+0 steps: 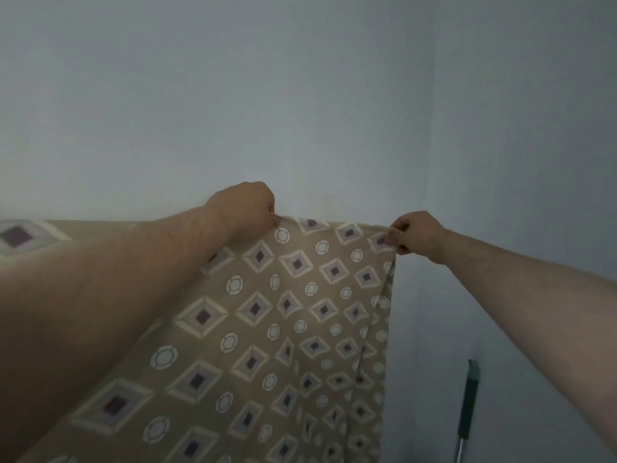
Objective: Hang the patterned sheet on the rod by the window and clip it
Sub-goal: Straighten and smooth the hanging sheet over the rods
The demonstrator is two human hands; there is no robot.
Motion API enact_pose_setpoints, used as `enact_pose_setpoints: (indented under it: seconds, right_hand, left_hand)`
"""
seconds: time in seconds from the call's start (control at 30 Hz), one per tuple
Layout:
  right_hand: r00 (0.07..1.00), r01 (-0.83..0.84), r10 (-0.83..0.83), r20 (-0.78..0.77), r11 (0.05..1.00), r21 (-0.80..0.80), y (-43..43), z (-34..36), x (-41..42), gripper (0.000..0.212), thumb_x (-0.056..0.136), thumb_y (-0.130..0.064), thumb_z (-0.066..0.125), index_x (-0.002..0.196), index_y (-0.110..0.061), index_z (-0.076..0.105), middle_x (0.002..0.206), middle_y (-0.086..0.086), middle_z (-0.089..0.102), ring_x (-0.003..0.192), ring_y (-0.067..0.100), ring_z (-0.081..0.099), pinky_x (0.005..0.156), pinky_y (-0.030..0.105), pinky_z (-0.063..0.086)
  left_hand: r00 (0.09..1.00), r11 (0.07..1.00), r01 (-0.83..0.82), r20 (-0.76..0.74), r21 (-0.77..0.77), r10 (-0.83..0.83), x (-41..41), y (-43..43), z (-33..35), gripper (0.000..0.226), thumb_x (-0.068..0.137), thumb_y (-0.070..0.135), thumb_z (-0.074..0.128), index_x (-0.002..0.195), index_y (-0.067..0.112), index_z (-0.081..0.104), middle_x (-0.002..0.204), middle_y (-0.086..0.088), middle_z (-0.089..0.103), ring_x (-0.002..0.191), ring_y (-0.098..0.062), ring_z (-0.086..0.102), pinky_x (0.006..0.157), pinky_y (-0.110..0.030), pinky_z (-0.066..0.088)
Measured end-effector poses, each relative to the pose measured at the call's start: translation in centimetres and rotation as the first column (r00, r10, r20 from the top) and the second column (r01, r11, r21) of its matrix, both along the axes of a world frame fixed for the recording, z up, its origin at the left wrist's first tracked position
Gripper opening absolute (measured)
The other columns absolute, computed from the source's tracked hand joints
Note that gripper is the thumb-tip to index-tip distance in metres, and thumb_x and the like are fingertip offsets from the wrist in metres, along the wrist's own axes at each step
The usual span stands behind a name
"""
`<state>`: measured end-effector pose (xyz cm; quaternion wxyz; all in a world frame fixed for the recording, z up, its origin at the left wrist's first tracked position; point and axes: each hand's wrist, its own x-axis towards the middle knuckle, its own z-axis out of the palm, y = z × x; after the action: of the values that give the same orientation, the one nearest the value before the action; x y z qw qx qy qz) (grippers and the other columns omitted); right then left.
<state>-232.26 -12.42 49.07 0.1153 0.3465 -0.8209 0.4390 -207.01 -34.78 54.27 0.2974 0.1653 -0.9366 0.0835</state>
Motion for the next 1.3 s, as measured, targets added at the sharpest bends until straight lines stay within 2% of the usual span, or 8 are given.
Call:
enact_pose_setpoints:
  seconds: [0.17, 0.3, 0.47, 0.63, 0.83, 0.97, 1.1, 1.3]
  right_hand:
    - [0.998, 0.065, -0.067, -0.008, 0.986, -0.155, -1.1, 1.3, 0.4, 0.013, 0.084, -0.016, 0.076, 0.075, -0.009, 0.071, 0.064, 0.006, 0.063, 0.052, 0.014, 0.051, 0.046, 0.022, 0.040]
    - [0.991, 0.080, -0.048, 0.121, 0.960, -0.268, -2.1, 3.7, 0.5, 0.012, 0.089, -0.001, 0.067, 0.077, -0.003, 0.067, 0.072, 0.016, 0.065, 0.055, 0.024, 0.063, 0.049, 0.034, 0.060]
    - [0.985, 0.093, -0.037, 0.167, 0.937, -0.337, -3.1, 4.7, 1.0, 0.023, 0.095, -0.004, 0.058, 0.074, -0.011, 0.062, 0.076, 0.019, 0.063, 0.058, 0.031, 0.063, 0.051, 0.042, 0.060]
    - [0.959, 0.208, -0.177, 0.221, 0.970, -0.126, -5.1, 4.6, 0.8, 0.009, 0.084, 0.004, 0.061, 0.083, -0.005, 0.060, 0.099, 0.024, 0.066, 0.084, 0.037, 0.068, 0.072, 0.052, 0.060]
    - [0.872, 0.149, -0.021, 0.488, 0.963, -0.226, -6.3, 4.3, 1.5, 0.009, 0.094, -0.006, 0.053, 0.088, -0.008, 0.060, 0.114, 0.013, 0.064, 0.099, 0.028, 0.065, 0.052, 0.040, 0.058]
    - [0.824, 0.161, 0.083, 0.560, 0.914, -0.373, -7.0, 4.0, 2.0, 0.018, 0.096, 0.002, 0.051, 0.080, -0.001, 0.058, 0.100, 0.018, 0.062, 0.070, 0.028, 0.061, 0.033, 0.038, 0.052]
    - [0.883, 0.111, 0.120, 0.454, 0.886, -0.450, -6.6, 3.4, 1.4, 0.007, 0.092, 0.004, 0.058, 0.090, -0.002, 0.061, 0.096, 0.015, 0.062, 0.075, 0.022, 0.058, 0.050, 0.032, 0.058]
    - [0.973, 0.090, -0.129, -0.194, 0.976, -0.199, -6.2, 6.5, 0.3, 0.020, 0.092, -0.010, 0.060, 0.102, 0.000, 0.073, 0.105, 0.015, 0.070, 0.097, 0.029, 0.063, 0.078, 0.029, 0.049]
  left_hand:
    - [0.990, 0.992, 0.073, 0.111, 0.105, -0.084, 0.7, -0.4, 0.8, 0.039, 0.086, 0.041, 0.068, 0.072, 0.004, 0.063, 0.068, -0.004, 0.058, 0.061, -0.016, 0.051, 0.054, -0.026, 0.036]
    - [0.974, 0.999, 0.045, 0.220, 0.030, -0.051, 1.8, 0.0, 1.2, 0.043, 0.083, 0.037, 0.071, 0.056, 0.011, 0.049, 0.057, -0.001, 0.046, 0.055, -0.016, 0.043, 0.052, -0.028, 0.030]
    - [0.988, 0.994, -0.028, 0.147, -0.107, 0.043, 2.4, -0.2, 1.6, 0.039, 0.087, 0.032, 0.064, 0.059, 0.011, 0.044, 0.065, -0.002, 0.044, 0.065, -0.021, 0.046, 0.060, -0.029, 0.033]
    - [0.984, 0.975, -0.100, 0.126, -0.198, 0.126, 2.1, -0.1, 1.8, 0.041, 0.091, 0.039, 0.059, 0.063, 0.015, 0.040, 0.072, -0.001, 0.043, 0.079, -0.026, 0.048, 0.069, -0.034, 0.038]
    - [0.982, 0.985, -0.083, 0.157, -0.149, 0.106, 2.1, -0.3, 1.8, 0.037, 0.092, 0.035, 0.056, 0.064, 0.013, 0.046, 0.073, -0.003, 0.048, 0.078, -0.027, 0.052, 0.068, -0.032, 0.038]
    - [0.986, 0.990, -0.080, 0.137, -0.118, 0.096, 2.1, -0.4, 1.7, 0.033, 0.092, 0.033, 0.055, 0.068, 0.011, 0.051, 0.070, -0.001, 0.048, 0.075, -0.025, 0.052, 0.065, -0.031, 0.037]
    - [0.984, 0.996, -0.056, 0.165, -0.073, 0.067, 2.5, -0.3, 1.9, 0.033, 0.092, 0.029, 0.056, 0.070, 0.005, 0.055, 0.070, -0.005, 0.050, 0.074, -0.025, 0.051, 0.065, -0.029, 0.036]
    - [0.969, 0.998, -0.027, 0.246, 0.048, 0.014, 3.4, 0.0, 2.2, 0.036, 0.089, 0.034, 0.061, 0.069, 0.005, 0.054, 0.070, -0.006, 0.053, 0.065, -0.020, 0.049, 0.058, -0.030, 0.035]
